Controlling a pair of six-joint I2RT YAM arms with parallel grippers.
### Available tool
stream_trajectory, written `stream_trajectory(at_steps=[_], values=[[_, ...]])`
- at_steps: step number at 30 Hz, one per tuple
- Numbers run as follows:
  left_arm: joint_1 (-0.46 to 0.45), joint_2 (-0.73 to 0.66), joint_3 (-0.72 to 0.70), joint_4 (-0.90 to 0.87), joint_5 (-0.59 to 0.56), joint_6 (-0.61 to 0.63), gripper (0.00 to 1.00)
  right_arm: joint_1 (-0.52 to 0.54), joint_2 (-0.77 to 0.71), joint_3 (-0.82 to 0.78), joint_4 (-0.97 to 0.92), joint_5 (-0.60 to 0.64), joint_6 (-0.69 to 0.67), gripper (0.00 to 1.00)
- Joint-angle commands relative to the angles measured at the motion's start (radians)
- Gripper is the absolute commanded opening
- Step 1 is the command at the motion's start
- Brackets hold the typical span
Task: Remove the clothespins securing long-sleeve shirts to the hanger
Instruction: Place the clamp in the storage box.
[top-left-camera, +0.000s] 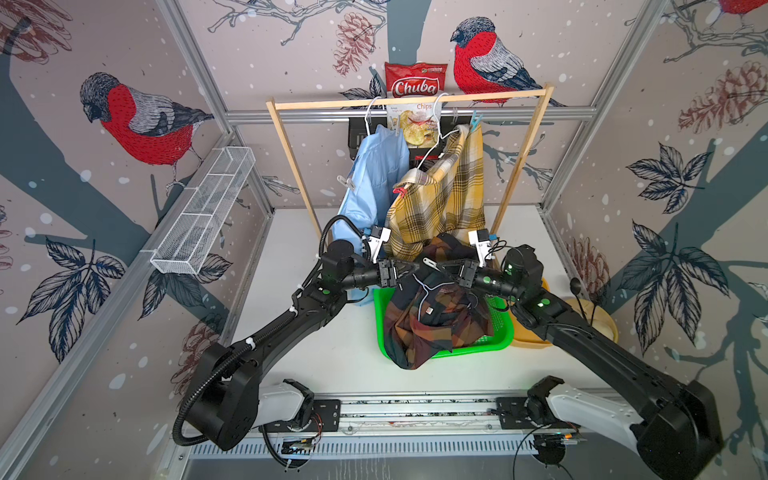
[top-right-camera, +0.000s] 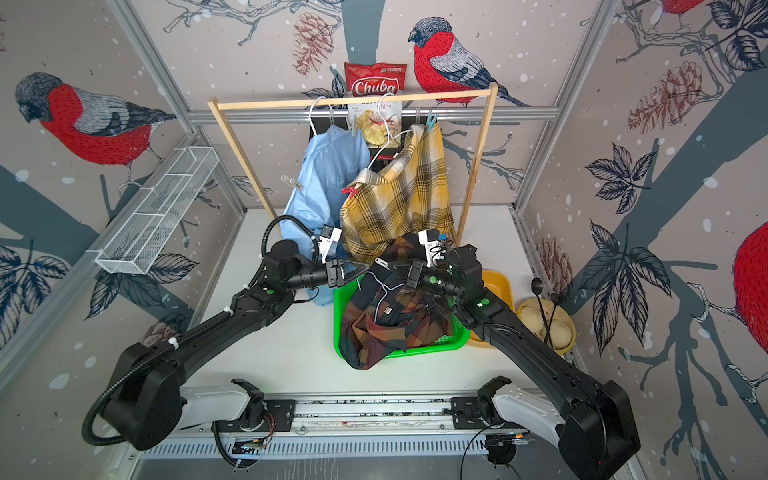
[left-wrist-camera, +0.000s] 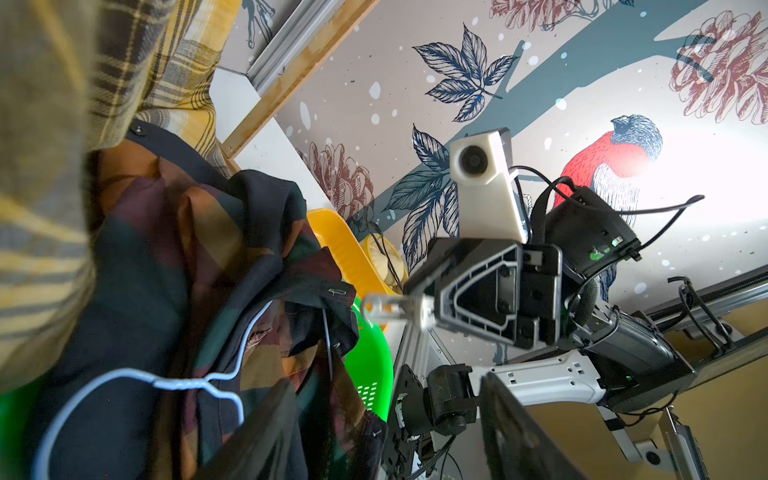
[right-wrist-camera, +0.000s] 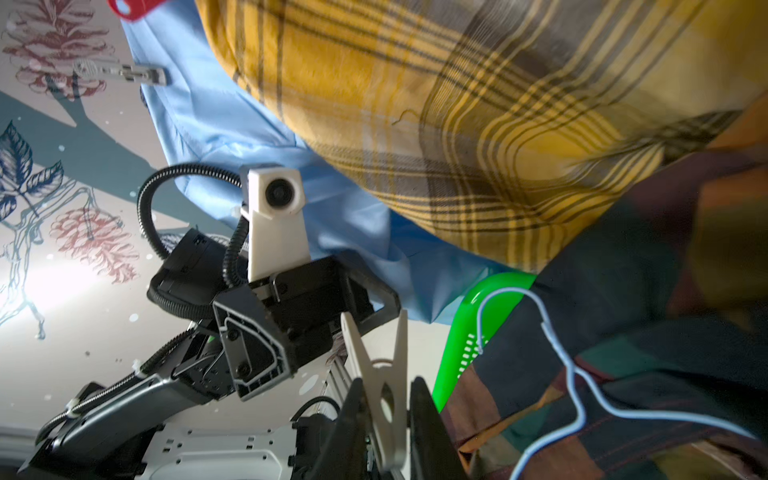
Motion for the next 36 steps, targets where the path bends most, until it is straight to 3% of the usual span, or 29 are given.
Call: stream_trajectory(at_steps=[1,7,10,15,18,20,22,24,27,36], values=[[0.003,-0.025,0.017,-0.069,-0.033,0.077,0.69,-0.089,-0.047,-0.011,-0.117,0.084,-0.026,0.12],[-0.001,-0.031,0.058,-0.205,-0.087,0.174,0.65,-0.356,-0.122,-0.09,-0.346,0.269,-0.007,0.12],[-0.016,-0.023,0.088,-0.287,-0.13,0.234,0.63,-0.498,-0.143,-0.172,-0.376,0.292,-0.002,0.12],[-0.085,0.023,0.161,-0.485,-0.273,0.364,0.6,-0.639,-0.113,-0.274,-0.353,0.301,-0.027,0.12],[-0.111,0.05,0.162,-0.49,-0.278,0.363,0.58,-0.663,-0.041,-0.274,-0.345,0.303,-0.066,0.16],[-0.119,0.075,0.176,-0.517,-0.283,0.376,0.56,-0.67,0.006,-0.264,-0.349,0.321,-0.076,0.28],[-0.129,0.094,0.189,-0.545,-0.299,0.394,0.53,-0.684,0.022,-0.272,-0.328,0.324,-0.077,0.33],[-0.137,0.101,0.189,-0.548,-0.312,0.4,0.52,-0.696,0.024,-0.279,-0.309,0.317,-0.075,0.5],[-0.148,0.117,0.194,-0.56,-0.331,0.412,0.51,-0.688,0.001,-0.26,-0.328,0.349,-0.089,0.65],[-0.186,0.213,0.208,-0.508,-0.396,0.345,0.37,-0.576,-0.124,-0.159,-0.423,0.429,-0.143,0.71]])
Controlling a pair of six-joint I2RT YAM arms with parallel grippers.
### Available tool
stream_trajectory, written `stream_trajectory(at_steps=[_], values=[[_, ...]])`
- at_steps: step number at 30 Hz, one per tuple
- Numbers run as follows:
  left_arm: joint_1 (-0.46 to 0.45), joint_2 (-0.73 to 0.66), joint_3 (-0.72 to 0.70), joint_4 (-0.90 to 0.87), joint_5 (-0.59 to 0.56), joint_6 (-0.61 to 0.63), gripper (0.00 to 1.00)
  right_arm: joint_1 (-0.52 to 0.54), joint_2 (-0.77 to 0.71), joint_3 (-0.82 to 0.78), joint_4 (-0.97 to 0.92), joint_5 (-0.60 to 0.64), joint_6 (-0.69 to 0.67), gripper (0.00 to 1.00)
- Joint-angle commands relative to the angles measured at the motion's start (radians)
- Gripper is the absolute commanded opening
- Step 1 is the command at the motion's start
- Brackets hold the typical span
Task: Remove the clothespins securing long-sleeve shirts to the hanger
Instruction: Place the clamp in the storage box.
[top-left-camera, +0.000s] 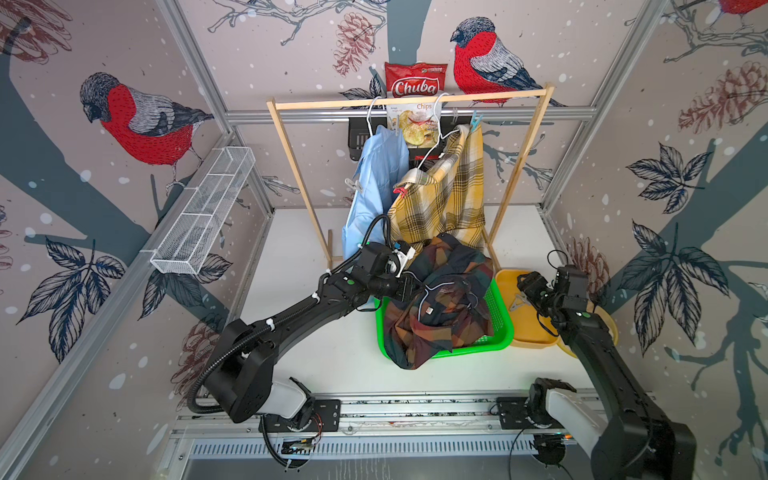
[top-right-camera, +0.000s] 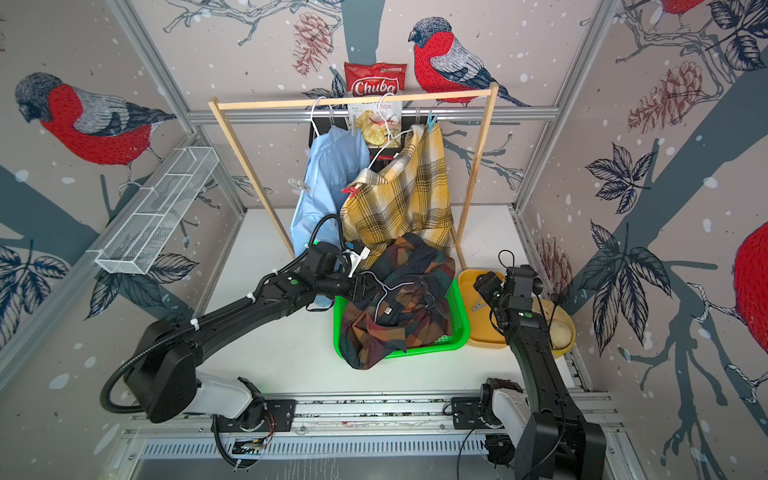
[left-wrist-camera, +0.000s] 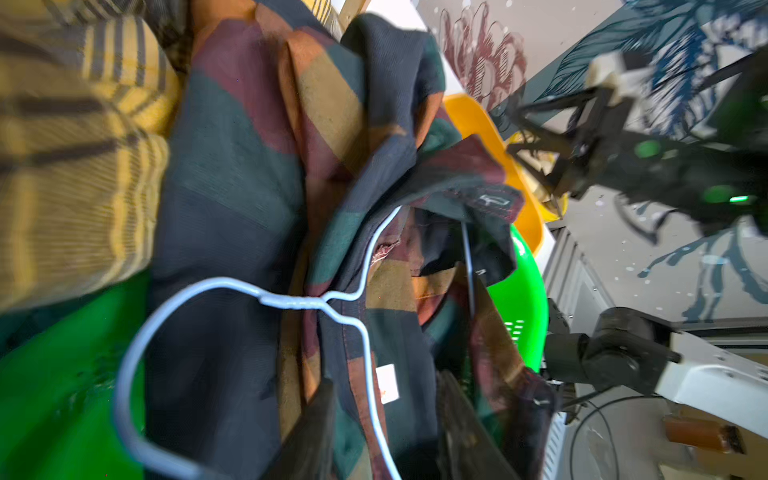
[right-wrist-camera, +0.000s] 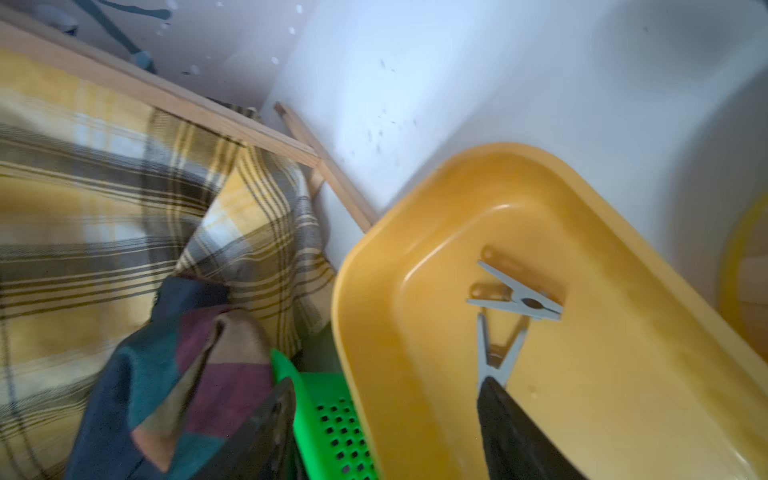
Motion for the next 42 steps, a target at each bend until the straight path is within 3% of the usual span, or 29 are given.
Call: stream_trajectory(at_steps=[1,12,32,42], values=[[-0.007,0.043,0.04,0.026,-0.037,-0.05,0.36,0.034,-0.031,0.023,-0.045,0.044,-0.029,0.72],[-0.019,0.165,0.112,0.001,-0.173,-0.125,0.36,0.046,-0.117,0.036,-0.066,-0.006,-0.083,0.77],[-0.058,0.106,0.071,0.007,-0.231,-0.256,0.45,0.043,-0.094,0.017,-0.02,-0.072,-0.094,0.82],[-0.064,0.131,0.034,0.066,-0.246,-0.315,0.48,0.044,-0.138,0.011,-0.026,-0.111,-0.106,0.95]])
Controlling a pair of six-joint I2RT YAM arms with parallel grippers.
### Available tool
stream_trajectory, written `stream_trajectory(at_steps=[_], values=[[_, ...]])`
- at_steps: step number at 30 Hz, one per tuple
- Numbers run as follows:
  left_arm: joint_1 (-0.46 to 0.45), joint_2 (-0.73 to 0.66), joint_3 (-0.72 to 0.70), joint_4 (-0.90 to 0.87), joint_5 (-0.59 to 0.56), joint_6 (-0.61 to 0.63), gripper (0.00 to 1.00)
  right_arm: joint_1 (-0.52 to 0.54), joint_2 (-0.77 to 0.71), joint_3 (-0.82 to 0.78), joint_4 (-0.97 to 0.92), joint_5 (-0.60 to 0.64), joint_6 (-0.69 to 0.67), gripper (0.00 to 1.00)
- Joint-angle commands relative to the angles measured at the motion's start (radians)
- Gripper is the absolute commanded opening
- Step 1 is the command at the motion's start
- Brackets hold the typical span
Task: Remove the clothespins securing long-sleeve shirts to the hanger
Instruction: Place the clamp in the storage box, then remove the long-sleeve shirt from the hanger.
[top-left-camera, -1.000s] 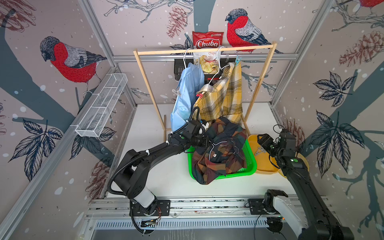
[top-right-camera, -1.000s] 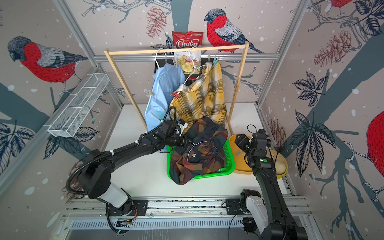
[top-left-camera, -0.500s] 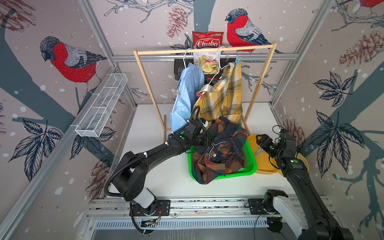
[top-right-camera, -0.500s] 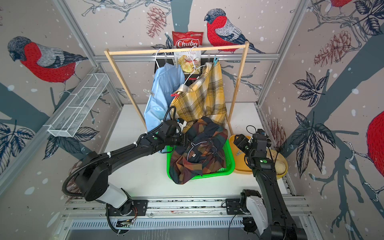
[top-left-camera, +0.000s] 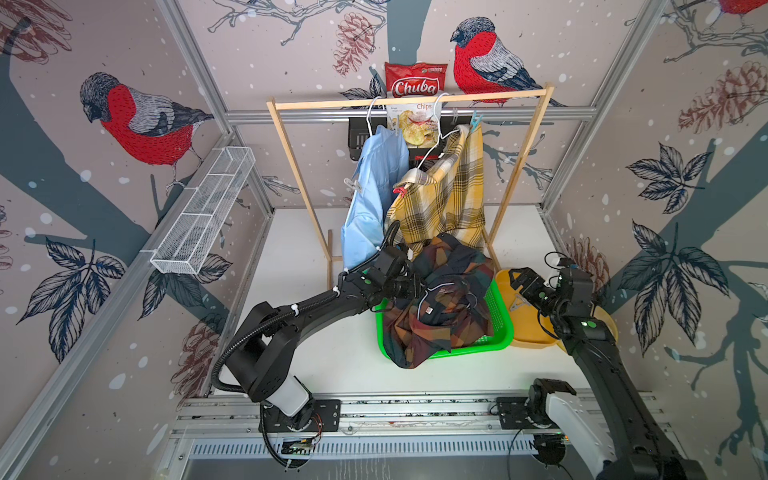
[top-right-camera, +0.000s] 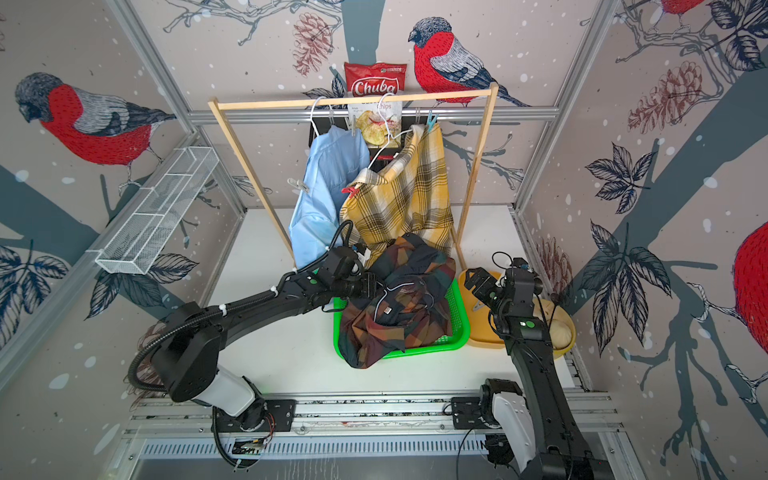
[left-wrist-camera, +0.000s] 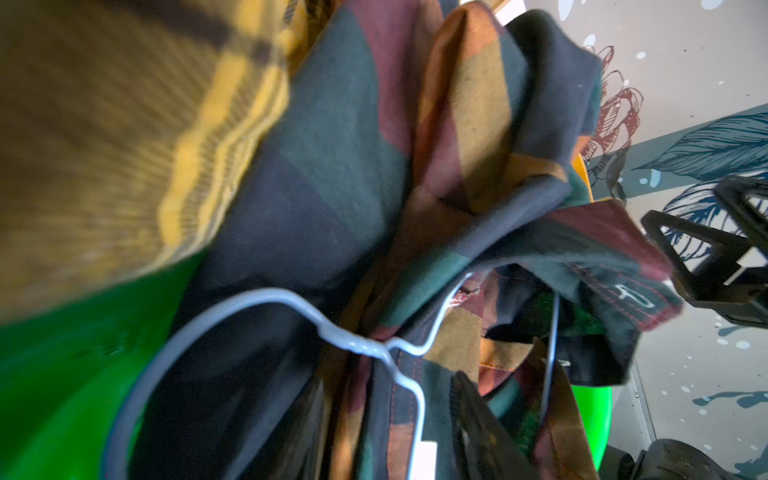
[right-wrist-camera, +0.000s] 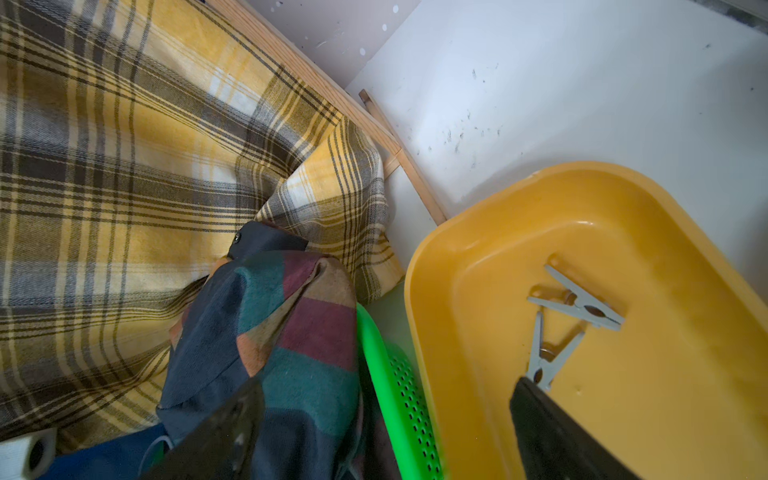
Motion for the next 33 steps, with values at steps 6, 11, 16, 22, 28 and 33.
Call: stream_trajectory(at_steps=[6,11,16,22,28,33], values=[[-0.002,0.051,0.025,0.07,-0.045,-0.042,0.45,0.005,-0.026,0.004,0.008,-0.061,-0.02,1.0],[-0.001,0.065,0.048,0.08,-0.078,-0.041,0.39,0.005,-0.045,-0.002,0.0,-0.076,-0.028,1.0],[-0.001,0.075,0.073,0.086,-0.084,-0.03,0.33,0.005,-0.051,-0.008,0.002,-0.086,-0.029,1.0],[-0.001,0.069,0.087,0.086,-0.087,-0.012,0.12,0.006,-0.047,-0.008,0.005,-0.088,-0.028,1.0],[-0.018,0.024,0.09,0.085,-0.092,0.036,0.0,0.044,-0.053,-0.006,0.018,-0.07,-0.032,1.0],[-0.088,-0.019,0.146,-0.009,-0.164,0.139,0.0,0.228,-0.04,0.03,-0.004,0.073,-0.062,1.0]])
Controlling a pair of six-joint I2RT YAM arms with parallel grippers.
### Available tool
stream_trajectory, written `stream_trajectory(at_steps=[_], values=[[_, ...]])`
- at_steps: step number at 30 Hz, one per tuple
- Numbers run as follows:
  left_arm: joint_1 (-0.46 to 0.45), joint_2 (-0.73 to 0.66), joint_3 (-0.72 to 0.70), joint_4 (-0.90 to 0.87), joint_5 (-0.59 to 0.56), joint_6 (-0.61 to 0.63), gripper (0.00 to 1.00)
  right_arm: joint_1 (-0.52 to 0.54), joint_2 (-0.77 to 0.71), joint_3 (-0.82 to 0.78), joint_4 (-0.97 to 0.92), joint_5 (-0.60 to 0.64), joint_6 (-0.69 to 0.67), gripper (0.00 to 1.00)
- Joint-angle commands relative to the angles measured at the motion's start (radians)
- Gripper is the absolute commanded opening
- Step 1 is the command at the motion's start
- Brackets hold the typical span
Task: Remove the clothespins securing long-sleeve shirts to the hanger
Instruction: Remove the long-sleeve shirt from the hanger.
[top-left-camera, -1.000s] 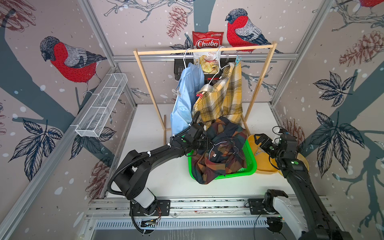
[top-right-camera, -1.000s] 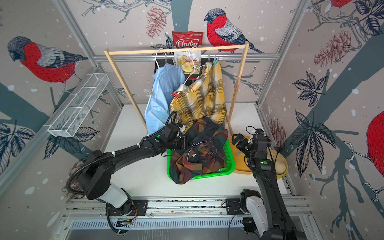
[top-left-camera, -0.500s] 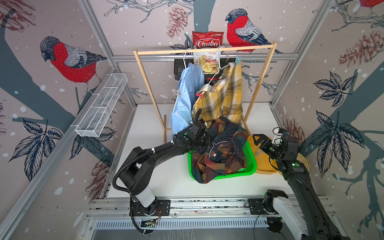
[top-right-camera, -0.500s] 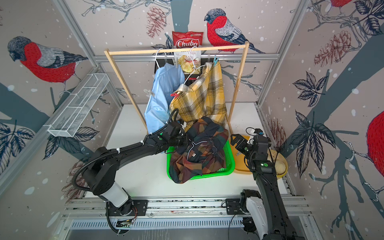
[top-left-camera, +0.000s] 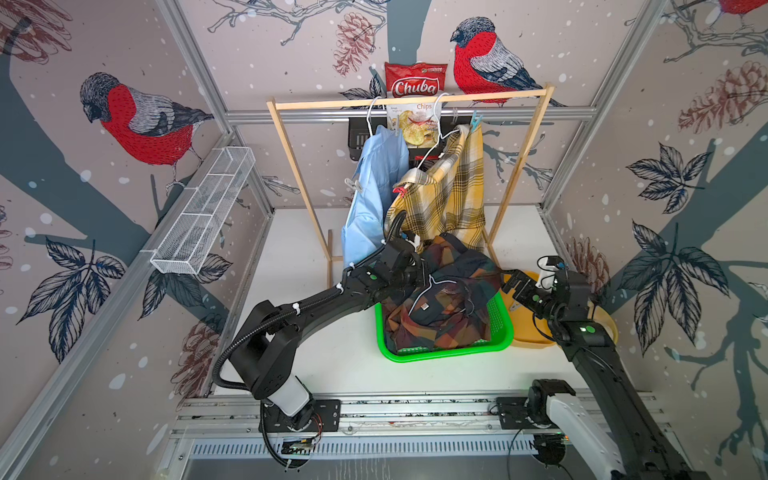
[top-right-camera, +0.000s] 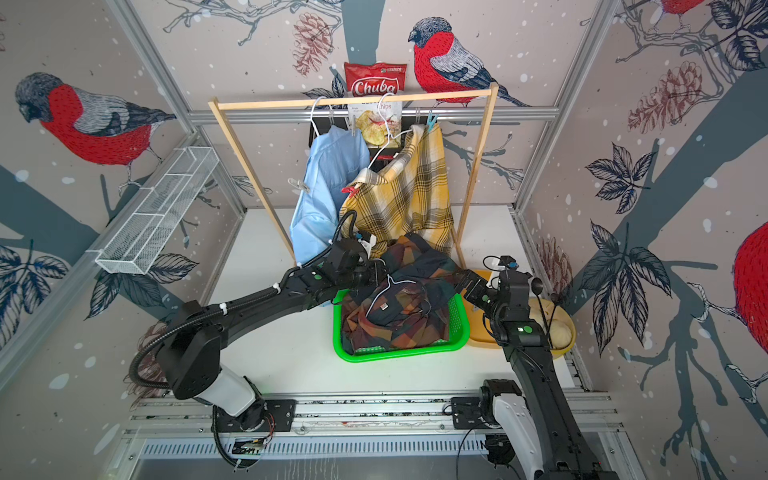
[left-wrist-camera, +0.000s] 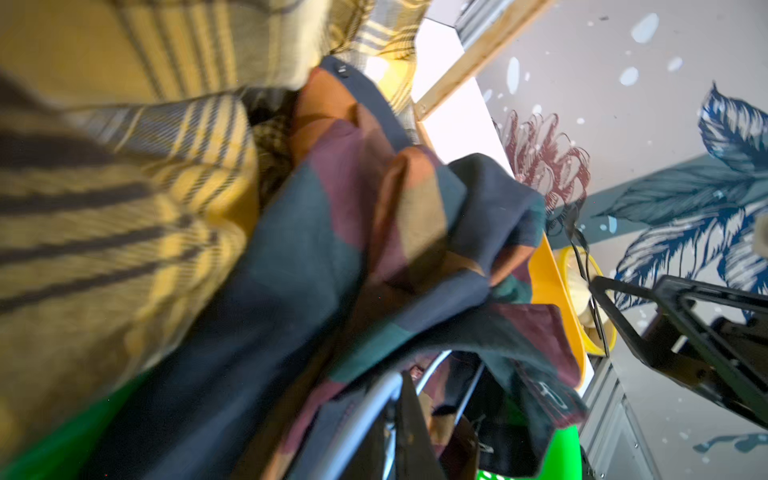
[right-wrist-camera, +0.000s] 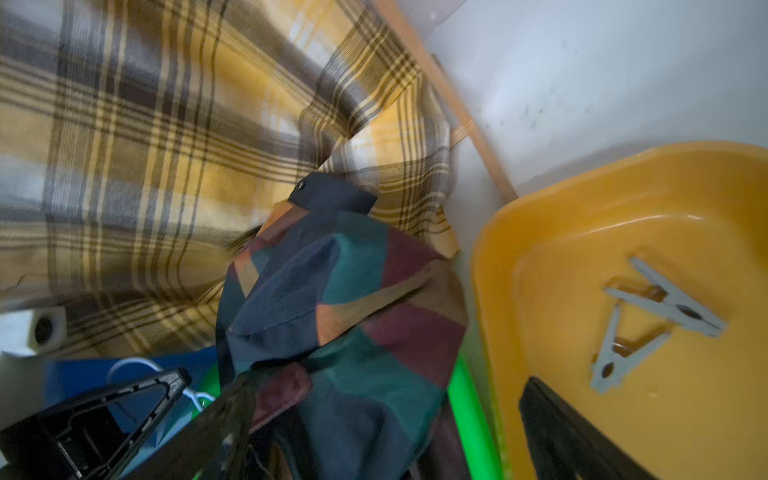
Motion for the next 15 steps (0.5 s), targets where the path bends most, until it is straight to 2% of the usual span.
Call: stream_trajectory(at_steps=[1,3,6,8,15], values=[[-0.044,-0.029,0.038,-0.076,-0.073,0.112,0.0,0.128,0.009,0.034,-0.013,0.163,-0.042,1.0],[-0.072,-0.052,0.053,-0.121,-0.116,0.155,0.0,0.233,0.018,0.052,-0.045,0.273,-0.043,1.0],[-0.091,-0.088,0.064,-0.165,-0.166,0.19,0.0,0.352,0.013,0.054,-0.072,0.347,-0.029,1.0],[-0.092,-0.105,0.068,-0.185,-0.175,0.199,0.0,0.427,0.006,0.049,-0.085,0.374,-0.014,1.0],[-0.096,-0.126,0.092,-0.203,-0.164,0.222,0.0,0.746,0.03,0.073,-0.153,0.627,0.091,1.0]])
